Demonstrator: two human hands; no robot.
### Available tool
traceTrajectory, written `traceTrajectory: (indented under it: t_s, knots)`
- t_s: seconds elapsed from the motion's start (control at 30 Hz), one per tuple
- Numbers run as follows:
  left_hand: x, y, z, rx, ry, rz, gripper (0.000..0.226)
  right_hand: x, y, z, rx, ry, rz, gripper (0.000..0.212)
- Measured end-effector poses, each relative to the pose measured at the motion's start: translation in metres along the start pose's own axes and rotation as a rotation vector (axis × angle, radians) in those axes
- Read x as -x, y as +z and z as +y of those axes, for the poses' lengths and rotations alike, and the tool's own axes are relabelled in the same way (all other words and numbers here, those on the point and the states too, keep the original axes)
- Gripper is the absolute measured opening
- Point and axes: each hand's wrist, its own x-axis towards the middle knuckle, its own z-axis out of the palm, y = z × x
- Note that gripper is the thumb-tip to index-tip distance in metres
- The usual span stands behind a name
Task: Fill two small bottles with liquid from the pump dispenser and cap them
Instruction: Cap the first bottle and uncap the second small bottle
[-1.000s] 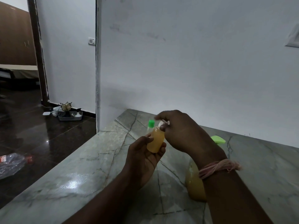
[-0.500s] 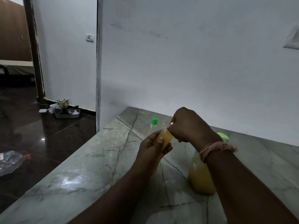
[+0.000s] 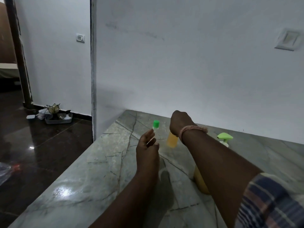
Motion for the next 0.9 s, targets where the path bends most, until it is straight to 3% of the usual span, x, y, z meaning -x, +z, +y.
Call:
traceTrajectory:
  t_s: [0.1, 0.3, 0.37, 0.43, 0.53, 0.63, 0.8, 0.83, 0.9]
  knots:
    - [0.001, 0.002, -0.001, 0.015, -0.023, 0.007, 0.054, -0.006, 0.011, -0.001, -0.007, 0.031, -0.019, 0.013]
    - [-0.002, 0.003, -0.002, 0.028, -0.066, 0.051, 0.056, -0.016, 0.020, -0.006, 0.057, 0.054, -0.045, 0.016]
    - [-0.004, 0.002, -0.002, 0.034, -0.066, 0.073, 0.056, -0.020, 0.017, -0.012, 0.112, 0.058, -0.088, 0.006]
    - [-0.005, 0.002, -0.002, 0.050, -0.065, 0.101, 0.056, -0.027, 0.013, -0.022, 0.123, 0.020, -0.057, 0.027]
    - [-0.005, 0.002, -0.001, 0.067, -0.043, 0.162, 0.054, -0.030, 0.012, -0.039, 0.072, -0.117, -0.049, 0.040]
    - [-0.006, -0.001, 0.001, 0.085, -0.021, 0.232, 0.054, -0.026, 0.028, -0.043, 0.107, -0.184, -0.103, 0.035]
    - [-0.005, -0.004, 0.001, -0.089, 0.043, 0.256, 0.055, -0.010, 0.030, -0.036, 0.027, -0.187, -0.071, 0.009]
    - [-0.004, -0.003, 0.000, -0.157, 0.062, 0.233, 0.057, -0.007, 0.022, -0.035, 0.020, -0.188, -0.093, 0.009]
    - [-0.002, 0.001, -0.003, -0.335, 0.123, 0.174, 0.061, 0.005, -0.001, -0.032, 0.012, -0.198, -0.126, 0.032]
